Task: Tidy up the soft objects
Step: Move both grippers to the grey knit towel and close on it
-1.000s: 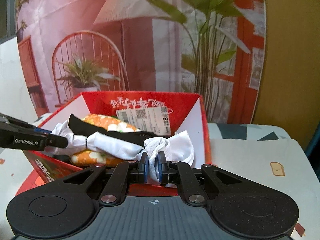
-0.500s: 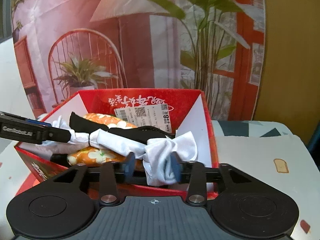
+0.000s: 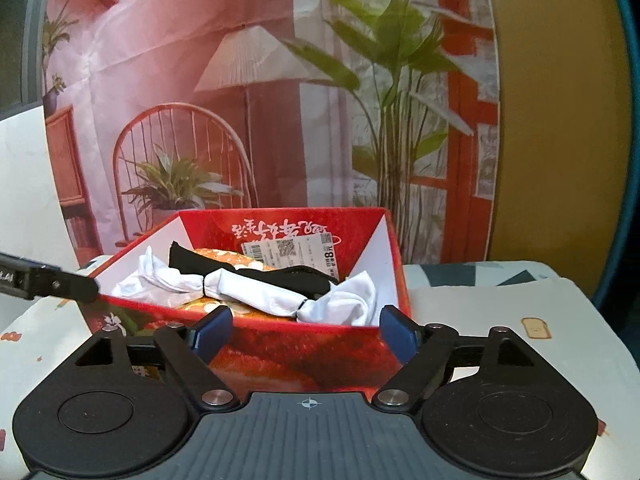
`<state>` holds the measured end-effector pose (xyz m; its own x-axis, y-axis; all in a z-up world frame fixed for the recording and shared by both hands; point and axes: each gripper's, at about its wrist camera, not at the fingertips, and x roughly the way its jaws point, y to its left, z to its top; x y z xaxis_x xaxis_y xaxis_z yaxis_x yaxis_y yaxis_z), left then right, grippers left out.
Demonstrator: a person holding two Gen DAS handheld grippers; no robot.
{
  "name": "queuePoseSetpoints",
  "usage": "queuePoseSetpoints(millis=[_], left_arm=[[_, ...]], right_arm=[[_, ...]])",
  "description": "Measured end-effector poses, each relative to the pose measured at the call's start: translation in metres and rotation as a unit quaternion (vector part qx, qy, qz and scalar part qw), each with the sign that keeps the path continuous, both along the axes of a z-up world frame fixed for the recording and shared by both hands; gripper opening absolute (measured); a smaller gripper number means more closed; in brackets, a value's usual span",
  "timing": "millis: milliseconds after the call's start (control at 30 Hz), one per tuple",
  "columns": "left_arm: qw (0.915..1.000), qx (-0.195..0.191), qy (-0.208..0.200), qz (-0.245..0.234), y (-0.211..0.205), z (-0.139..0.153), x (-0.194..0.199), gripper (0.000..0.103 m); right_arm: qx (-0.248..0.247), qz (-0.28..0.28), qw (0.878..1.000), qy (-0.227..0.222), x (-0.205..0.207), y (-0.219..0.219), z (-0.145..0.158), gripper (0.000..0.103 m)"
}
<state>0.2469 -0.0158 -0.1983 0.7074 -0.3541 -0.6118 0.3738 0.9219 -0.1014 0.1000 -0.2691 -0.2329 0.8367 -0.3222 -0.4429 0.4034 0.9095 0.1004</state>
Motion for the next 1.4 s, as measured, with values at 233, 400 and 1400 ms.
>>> queuePoseSetpoints(millis=[233, 400, 1400], left_arm=[[0.998, -0.011, 0.046, 0.043, 0.017, -0.037, -0.004, 0.091], [0.9949, -0.009, 0.078, 0.063, 0.024, -0.067, -0.006, 0.088], [0.9954, 0.02, 0.074, 0.056, 0.008, -0.106, -0.033, 0.054]], right_arm=[[0.022, -0.01, 0.999, 0.032, -0.008, 0.002, -0.029, 0.079], [0.039, -0.012, 0.997, 0.07, -0.005, 0.004, -0.059, 0.078], [0.053, -0.019, 0.993, 0.101, -0.013, 0.01, -0.113, 0.077]])
